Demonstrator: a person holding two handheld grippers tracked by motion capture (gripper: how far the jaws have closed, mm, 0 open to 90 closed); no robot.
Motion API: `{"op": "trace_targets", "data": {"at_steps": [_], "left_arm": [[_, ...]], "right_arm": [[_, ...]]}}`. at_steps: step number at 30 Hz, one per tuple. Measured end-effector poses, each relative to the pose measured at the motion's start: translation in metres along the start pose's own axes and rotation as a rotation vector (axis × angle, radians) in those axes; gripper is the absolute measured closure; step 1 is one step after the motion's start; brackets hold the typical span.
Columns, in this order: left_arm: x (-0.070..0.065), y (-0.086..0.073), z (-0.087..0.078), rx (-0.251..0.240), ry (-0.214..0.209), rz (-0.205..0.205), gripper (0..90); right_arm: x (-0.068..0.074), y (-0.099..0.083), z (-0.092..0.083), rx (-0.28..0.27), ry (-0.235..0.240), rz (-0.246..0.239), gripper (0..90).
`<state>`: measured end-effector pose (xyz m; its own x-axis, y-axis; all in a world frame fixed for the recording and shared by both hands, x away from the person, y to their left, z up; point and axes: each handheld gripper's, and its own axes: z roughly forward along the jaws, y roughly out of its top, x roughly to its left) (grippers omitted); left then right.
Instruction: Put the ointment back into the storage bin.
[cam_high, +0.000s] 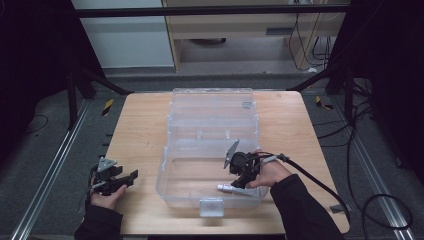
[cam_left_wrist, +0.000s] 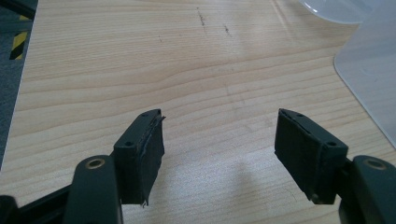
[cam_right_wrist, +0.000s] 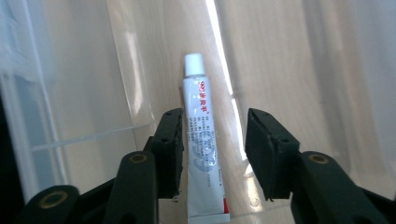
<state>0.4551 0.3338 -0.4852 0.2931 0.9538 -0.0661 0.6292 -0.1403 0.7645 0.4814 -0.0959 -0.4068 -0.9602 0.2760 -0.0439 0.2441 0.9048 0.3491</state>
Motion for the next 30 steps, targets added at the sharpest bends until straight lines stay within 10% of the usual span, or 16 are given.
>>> {"op": "trace_targets", "data": {"at_steps": [14, 30], "left_arm": [[0.000, 0.000, 0.000, 0.005, 0.002, 0.000, 32.3], [0.000, -0.001, 0.000, 0.001, 0.008, -0.001, 32.2]], "right_arm": [[-0.001, -0.044, -0.046, -0.335, -0.134, 0.284, 33.3], [-0.004, -0.109, -0.060, -0.558, -0.311, 0.538, 24.4]]}}
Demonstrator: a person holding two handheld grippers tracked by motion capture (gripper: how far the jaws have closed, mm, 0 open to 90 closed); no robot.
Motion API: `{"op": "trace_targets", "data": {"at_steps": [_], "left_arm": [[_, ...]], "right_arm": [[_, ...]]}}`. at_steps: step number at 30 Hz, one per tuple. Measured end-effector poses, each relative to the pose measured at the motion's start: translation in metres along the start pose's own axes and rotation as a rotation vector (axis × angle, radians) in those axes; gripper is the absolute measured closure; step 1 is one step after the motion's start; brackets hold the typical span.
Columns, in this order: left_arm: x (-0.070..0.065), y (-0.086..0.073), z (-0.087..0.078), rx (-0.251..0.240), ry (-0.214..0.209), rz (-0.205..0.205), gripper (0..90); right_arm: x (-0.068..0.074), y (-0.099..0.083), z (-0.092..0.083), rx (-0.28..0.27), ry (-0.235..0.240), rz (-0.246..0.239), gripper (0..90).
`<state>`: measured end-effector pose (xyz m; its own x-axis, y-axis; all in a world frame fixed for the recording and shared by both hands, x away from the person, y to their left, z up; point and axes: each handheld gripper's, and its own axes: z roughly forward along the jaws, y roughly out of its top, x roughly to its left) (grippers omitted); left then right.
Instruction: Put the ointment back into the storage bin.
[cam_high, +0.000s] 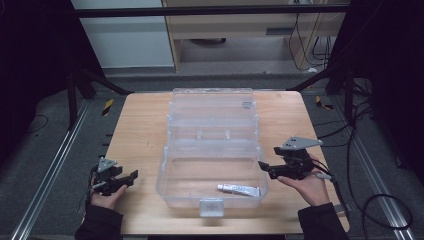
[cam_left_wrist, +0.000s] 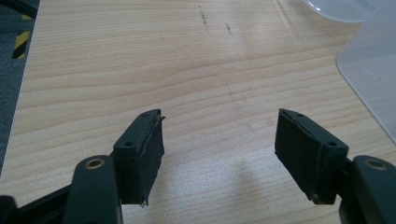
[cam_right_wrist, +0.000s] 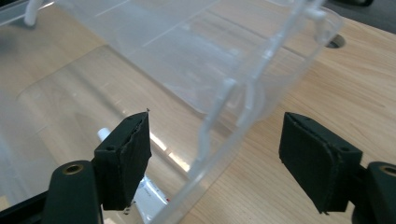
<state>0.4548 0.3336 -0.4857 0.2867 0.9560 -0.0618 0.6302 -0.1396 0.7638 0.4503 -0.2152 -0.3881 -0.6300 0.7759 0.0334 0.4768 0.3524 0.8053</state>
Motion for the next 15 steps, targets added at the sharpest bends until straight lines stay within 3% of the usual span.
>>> {"op": "trace_targets", "data": {"at_steps": [5, 15], "left_arm": [[0.000, 0.000, -0.001, -0.005, -0.003, -0.001, 32.2], [0.001, 0.000, 0.000, -0.007, -0.004, -0.002, 32.0]], "right_arm": [[-0.016, -0.016, -0.003, -0.040, -0.057, 0.073, 19.9], [-0.048, -0.059, 0.003, -0.048, -0.151, 0.227, 17.1]]}}
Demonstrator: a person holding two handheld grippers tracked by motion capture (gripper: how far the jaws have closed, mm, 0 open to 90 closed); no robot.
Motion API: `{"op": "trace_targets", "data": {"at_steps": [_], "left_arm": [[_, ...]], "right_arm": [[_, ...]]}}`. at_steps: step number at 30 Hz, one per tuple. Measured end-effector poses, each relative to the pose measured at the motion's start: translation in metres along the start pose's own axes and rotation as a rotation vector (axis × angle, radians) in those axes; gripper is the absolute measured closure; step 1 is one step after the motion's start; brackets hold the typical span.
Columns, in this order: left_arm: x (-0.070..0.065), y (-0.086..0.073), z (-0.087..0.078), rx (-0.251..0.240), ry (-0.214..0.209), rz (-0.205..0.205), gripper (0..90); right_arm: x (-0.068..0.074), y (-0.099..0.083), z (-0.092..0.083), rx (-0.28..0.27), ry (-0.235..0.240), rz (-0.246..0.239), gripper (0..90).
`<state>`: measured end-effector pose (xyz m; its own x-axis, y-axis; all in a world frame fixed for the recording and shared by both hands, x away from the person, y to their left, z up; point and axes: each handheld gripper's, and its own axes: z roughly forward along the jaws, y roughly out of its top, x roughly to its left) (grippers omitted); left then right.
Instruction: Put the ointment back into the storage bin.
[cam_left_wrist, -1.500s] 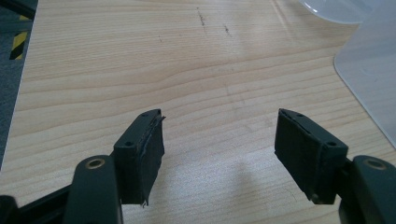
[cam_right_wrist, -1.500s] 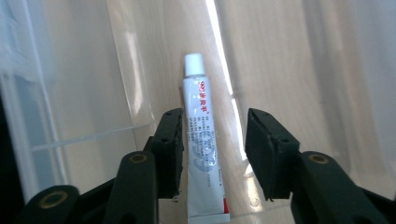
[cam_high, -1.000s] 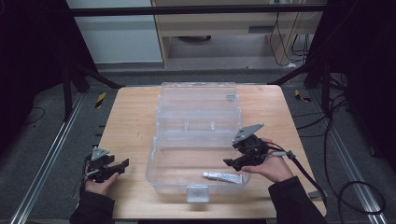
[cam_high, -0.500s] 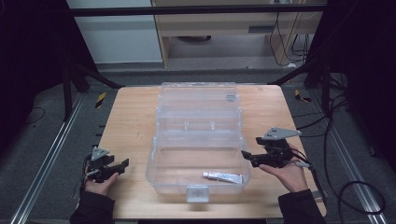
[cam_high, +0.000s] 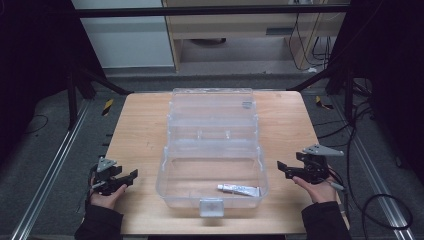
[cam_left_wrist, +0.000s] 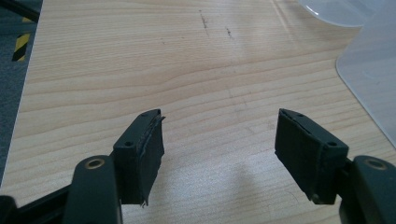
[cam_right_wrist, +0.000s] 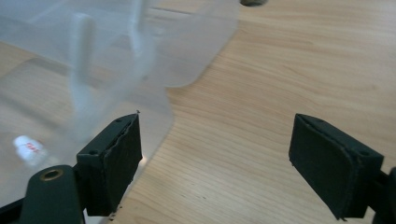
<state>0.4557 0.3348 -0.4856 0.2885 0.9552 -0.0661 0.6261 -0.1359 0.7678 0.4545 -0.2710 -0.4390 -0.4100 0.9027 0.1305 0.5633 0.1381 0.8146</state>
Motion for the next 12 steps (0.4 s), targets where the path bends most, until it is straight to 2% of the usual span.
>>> {"op": "trace_targets", "data": {"at_steps": [6, 9, 12], "left_arm": [[0.000, 0.000, 0.001, -0.004, 0.001, 0.002, 31.6], [0.000, 0.000, 0.001, -0.005, 0.002, 0.004, 31.3], [0.000, 0.000, 0.002, -0.004, 0.003, 0.005, 30.7]], "right_arm": [[-0.020, -0.018, 0.008, -0.007, -0.080, 0.062, 14.9], [-0.025, -0.026, 0.014, 0.001, -0.098, 0.101, 14.1], [-0.028, -0.030, 0.018, 0.018, -0.120, 0.087, 13.1]]}}
